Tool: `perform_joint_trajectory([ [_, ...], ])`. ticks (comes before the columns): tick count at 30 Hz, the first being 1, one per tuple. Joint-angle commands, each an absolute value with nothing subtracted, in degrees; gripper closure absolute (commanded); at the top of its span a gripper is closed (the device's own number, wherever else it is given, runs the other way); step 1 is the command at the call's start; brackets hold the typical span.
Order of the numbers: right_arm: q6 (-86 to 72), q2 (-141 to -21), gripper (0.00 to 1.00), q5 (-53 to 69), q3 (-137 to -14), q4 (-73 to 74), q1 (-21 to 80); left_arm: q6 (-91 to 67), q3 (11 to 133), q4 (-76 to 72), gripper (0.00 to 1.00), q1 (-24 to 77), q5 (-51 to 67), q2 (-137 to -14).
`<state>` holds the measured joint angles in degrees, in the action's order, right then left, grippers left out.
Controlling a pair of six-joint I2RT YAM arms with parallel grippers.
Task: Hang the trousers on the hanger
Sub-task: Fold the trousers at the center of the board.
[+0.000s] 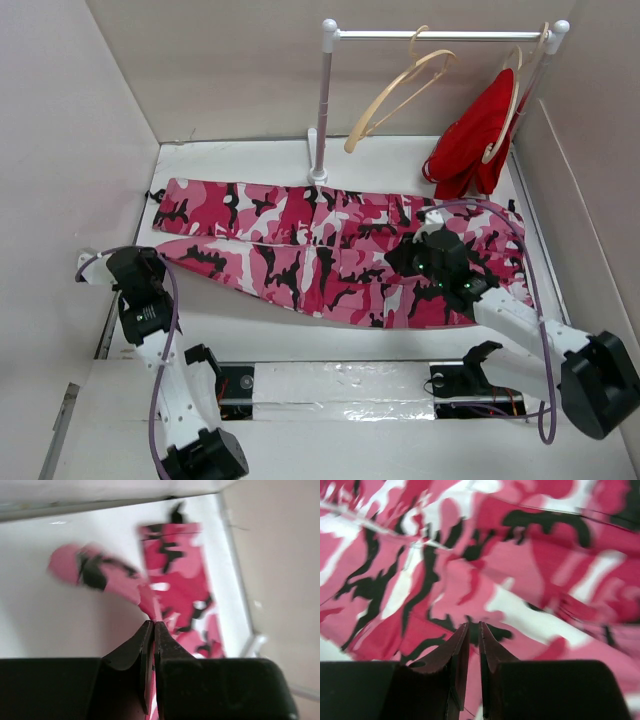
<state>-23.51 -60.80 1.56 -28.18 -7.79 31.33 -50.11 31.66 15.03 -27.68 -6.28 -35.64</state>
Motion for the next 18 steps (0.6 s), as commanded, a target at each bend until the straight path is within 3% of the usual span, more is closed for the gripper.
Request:
perform_joint_trajectory([
  [1, -27.77, -53.28, 0.79, -3.42, -25.42, -4.94, 27.09, -46.85, 35.77, 15.29, 1.0, -27.69, 2.59, -30.78],
  [4, -33.29, -43.64, 0.6, -9.65, -22.07, 1.74, 22.7, -47.37, 32.97, 12.14, 1.0, -27.69, 11.3, -25.95],
  [6, -37.68, -39.48, 0.61, -12.81, -19.69, 7.34, 19.88, -48.69, 30.86, 9.6, 1.0, -27.69, 14.49, -23.48],
  [8, -41.2, -34.64, 0.68, -15.37, -19.07, 12.02, 14.8, -48.87, 30.76, 9.32, 1.0, -27.69, 17.57, -20.84],
  [12, -45.0, -31.29, 0.69, -14.32, -19.68, 18.0, 5.05, -48.25, 32.51, 6.61, 1.0, -27.69, 23.98, -19.34],
  [18, -42.64, -43.37, 0.69, -11.27, -21.36, 14.35, -13.42, -43.96, 33.83, 2.55, 1.0, -27.69, 32.6, -22.58],
])
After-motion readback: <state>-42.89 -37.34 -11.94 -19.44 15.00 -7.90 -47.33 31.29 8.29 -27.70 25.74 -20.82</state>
